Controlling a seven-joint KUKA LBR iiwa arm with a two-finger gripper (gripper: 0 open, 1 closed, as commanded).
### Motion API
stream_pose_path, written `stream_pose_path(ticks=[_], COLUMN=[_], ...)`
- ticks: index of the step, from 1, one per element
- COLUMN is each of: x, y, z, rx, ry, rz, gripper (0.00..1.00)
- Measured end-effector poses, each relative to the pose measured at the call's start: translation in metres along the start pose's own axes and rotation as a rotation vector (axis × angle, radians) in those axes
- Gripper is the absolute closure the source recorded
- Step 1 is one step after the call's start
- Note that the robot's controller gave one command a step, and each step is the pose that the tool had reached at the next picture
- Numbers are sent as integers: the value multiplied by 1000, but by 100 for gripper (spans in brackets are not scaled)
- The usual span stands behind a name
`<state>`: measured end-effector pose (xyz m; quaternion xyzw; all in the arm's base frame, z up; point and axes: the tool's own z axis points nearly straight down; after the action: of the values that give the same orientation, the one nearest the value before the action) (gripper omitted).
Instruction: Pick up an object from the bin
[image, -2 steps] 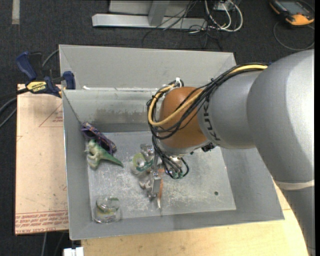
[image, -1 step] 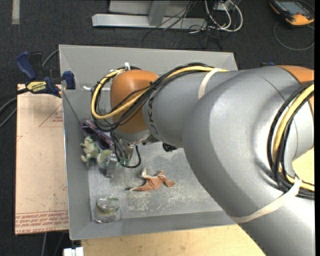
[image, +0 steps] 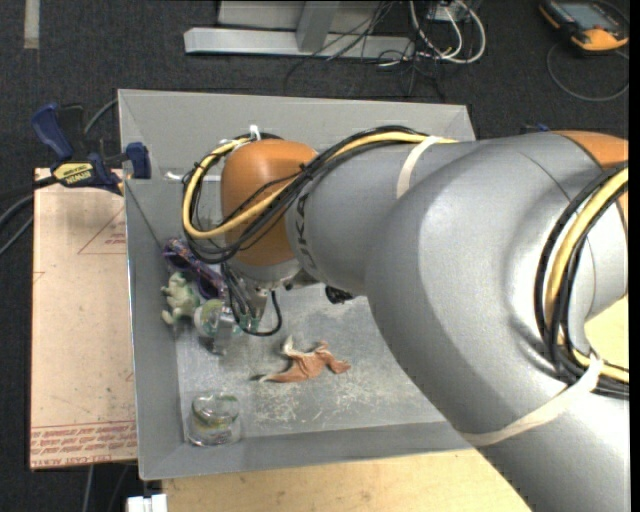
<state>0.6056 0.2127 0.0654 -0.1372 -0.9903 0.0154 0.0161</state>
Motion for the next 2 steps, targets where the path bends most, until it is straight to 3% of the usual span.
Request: stream_pose_path(ticks=[2], x=[2], y=[-2], z=[-11], rx=[2], ry=[3], rz=[2], gripper=[100])
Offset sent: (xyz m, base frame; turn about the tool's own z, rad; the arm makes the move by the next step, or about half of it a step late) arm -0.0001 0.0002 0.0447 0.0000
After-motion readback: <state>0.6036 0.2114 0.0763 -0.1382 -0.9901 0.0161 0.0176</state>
